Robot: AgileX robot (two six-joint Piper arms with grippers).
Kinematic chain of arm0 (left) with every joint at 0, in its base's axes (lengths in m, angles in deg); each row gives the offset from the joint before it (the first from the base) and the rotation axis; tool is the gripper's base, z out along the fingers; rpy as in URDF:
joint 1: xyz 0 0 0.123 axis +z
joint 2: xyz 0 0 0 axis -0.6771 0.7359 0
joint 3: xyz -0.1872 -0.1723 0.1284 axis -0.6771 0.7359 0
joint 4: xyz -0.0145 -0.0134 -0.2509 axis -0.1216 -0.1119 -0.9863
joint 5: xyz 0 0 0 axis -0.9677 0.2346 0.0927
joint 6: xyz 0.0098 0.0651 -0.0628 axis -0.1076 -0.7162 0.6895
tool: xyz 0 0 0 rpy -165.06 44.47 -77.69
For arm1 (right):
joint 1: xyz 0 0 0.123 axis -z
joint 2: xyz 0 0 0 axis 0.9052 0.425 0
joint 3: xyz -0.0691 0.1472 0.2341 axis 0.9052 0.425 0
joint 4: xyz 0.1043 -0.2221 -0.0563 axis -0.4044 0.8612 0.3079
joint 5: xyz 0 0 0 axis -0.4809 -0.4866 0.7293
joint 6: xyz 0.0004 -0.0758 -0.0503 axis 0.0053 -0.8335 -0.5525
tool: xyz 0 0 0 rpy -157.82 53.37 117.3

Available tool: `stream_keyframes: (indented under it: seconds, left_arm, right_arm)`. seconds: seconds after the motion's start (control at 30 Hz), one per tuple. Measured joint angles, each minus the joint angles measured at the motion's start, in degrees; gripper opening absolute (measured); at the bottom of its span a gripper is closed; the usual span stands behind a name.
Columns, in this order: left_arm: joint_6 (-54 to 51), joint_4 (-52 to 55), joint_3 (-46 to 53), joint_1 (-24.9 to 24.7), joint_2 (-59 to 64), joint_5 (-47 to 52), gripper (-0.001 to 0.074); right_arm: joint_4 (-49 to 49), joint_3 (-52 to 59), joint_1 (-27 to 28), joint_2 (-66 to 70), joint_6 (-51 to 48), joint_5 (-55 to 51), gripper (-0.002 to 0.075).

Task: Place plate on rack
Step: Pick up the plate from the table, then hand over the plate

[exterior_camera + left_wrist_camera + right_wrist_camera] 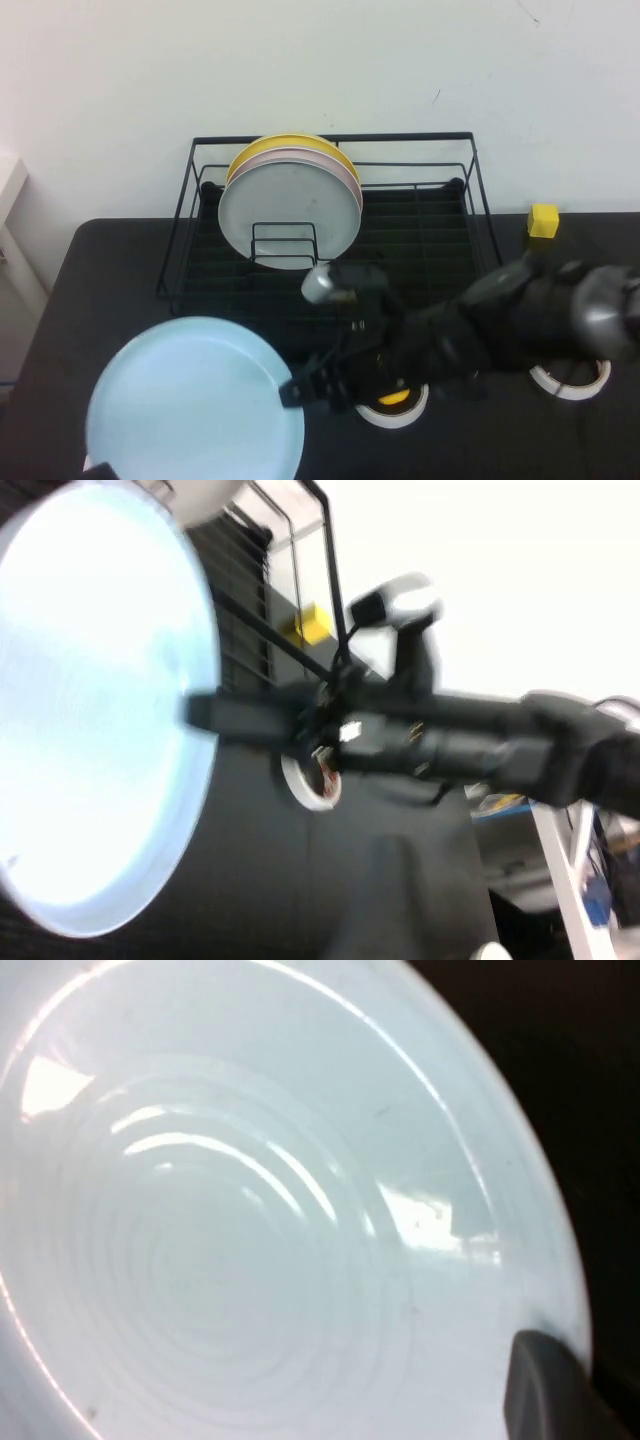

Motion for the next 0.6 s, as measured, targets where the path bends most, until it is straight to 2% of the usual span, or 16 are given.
stream_keyframes:
  seconds: [0.07, 0.13, 0.4, 0.6]
  left_arm:
    - [-0.3, -0.6, 0.0, 0.0, 0.0, 1.5, 0.0568]
    - [-0.3, 0.2, 0.0, 0.0, 0.0, 3.4, 0.0618]
    - [-0.5, 7.6, 0.0, 0.0, 0.0, 6.6, 0.0629]
    - [-0.5, 10.5, 0.0, 0.0, 0.0, 6.5, 0.0627]
  right_arm:
    - [3.7, 0.0, -0.1, -4.2, 0.0, -0.3, 0.0009]
    - [8.5, 0.0, -0.1, -7.7, 0.8, -0.6, 0.0009]
    - [26.4, 0.1, -0.2, -17.7, 9.2, -3.4, 0.0009]
    - [27.6, 0.2, -0.3, -21.4, 10.2, -6.9, 0.0009]
